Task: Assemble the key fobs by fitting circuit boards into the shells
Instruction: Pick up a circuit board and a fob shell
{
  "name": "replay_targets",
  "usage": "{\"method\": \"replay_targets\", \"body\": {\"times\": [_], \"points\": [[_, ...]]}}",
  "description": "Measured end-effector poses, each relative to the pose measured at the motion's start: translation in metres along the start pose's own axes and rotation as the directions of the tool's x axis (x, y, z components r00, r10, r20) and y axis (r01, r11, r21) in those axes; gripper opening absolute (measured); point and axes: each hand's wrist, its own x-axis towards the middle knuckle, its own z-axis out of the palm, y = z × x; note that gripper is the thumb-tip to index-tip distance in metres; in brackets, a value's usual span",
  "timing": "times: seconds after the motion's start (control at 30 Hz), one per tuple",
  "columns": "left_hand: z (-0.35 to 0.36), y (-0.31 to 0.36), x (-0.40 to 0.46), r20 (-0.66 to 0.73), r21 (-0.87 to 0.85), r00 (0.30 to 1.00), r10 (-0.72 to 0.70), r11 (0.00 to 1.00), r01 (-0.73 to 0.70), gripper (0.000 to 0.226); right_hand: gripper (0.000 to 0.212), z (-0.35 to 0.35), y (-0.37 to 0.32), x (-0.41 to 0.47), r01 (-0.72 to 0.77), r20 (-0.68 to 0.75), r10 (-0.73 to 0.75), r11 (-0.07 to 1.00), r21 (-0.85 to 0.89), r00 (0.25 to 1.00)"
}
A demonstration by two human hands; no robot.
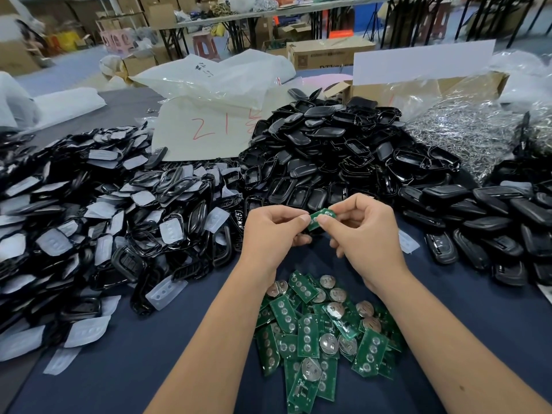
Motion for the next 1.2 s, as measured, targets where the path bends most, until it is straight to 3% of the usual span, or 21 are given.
{"method": "replay_targets", "body": {"times": [0.73, 0.87, 1.2], "points": [[-0.005, -0.004, 0.004, -0.012, 0.003, 1.000, -0.001, 1.000, 0.001, 0.011, 0.026, -0.010, -0.003, 0.003, -0.054, 0.173, 0.053, 0.999, -0.004, 0.983], [-0.004, -0.002, 0.005, -0.014, 0.000, 1.000, -0.001, 1.000, 0.001, 0.008, 0.026, -0.006, -0.003, -0.002, -0.005, 0.116, 0.018, 0.993, -0.114, 0.993], [-0.002, -0.001, 0.004, -0.010, 0.019, 1.000, 0.003, 1.000, -0.003, 0.007, 0.023, -0.004, 0.000, 0.003, -0.024, 0.029, 0.027, 0.997, -0.068, 0.999]]}}
